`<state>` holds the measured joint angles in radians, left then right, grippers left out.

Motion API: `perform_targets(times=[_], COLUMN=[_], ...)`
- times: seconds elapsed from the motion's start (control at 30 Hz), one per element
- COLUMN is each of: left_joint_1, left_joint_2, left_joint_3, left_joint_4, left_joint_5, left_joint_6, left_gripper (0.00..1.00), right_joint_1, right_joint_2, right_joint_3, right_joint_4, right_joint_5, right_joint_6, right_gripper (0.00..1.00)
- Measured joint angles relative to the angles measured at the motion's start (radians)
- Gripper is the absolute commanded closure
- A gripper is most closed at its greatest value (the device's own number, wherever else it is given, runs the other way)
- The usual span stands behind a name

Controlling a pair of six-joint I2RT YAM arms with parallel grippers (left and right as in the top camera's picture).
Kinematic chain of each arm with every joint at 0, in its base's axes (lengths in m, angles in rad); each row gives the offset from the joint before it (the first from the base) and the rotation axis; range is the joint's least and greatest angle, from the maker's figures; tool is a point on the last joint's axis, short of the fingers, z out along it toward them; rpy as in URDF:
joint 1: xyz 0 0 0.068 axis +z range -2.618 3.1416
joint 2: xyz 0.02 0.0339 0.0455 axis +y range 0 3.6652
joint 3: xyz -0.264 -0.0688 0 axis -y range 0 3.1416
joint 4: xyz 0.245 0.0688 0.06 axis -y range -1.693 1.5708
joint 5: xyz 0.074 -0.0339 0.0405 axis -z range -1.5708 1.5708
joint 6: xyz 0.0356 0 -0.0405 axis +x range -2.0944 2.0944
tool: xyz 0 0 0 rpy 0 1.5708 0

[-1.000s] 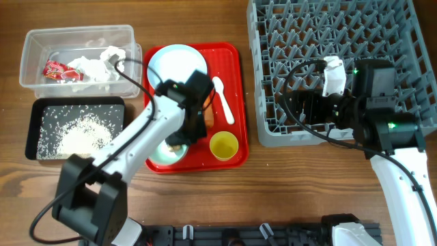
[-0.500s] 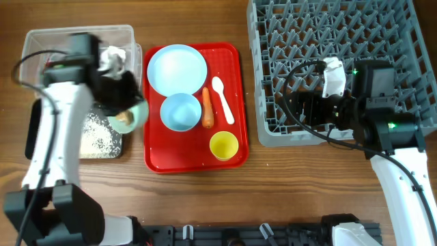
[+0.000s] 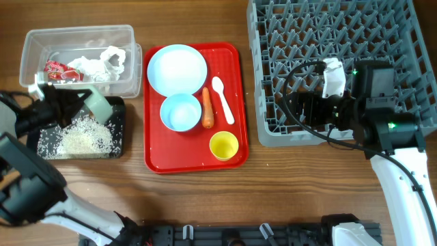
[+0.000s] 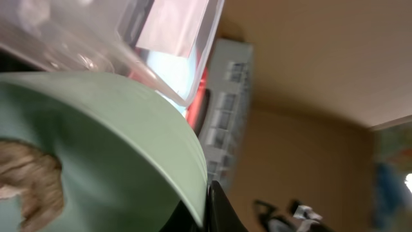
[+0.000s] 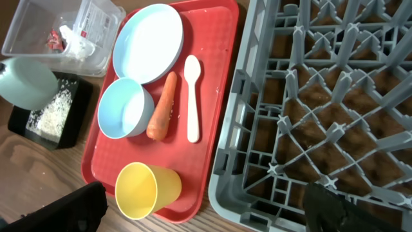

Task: Sort waste into correct bins and load items into the dishwasher rack
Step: 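Tip the green bowl over the black tray to dump the food scrap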

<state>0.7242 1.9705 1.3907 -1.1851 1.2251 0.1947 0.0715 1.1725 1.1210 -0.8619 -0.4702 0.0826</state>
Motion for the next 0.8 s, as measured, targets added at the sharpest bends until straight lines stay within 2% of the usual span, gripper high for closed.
perform_targets(times=[0.13,0.4,0.67,0.8], left_joint_1=[0.004,0.004,0.048,0.054], left_joint_2=[0.115,0.12,0.119,0.054], left_joint_3=[0.0,0.0,0.0,0.0], left_joint_4=[-0.071,-0.157,-0.161,-0.233], left_joint_5=[0.087,0.238,0.246,0.246], left_joint_6=[0.011,0.014,0.014,0.053], left_gripper=[0.96,0.96,0.96,0.96], right_joint_1=[0.0,0.0,0.0,0.0], right_joint_2=[0.0,0.0,0.0,0.0], right_joint_3=[0.0,0.0,0.0,0.0], right_joint_4=[-0.005,-0.005,-0.005,-0.006], right_joint_5=[0.0,0.0,0.0,0.0], right_joint_6=[0.0,0.0,0.0,0.0], right_gripper=[0.0,0.0,0.0,0.0])
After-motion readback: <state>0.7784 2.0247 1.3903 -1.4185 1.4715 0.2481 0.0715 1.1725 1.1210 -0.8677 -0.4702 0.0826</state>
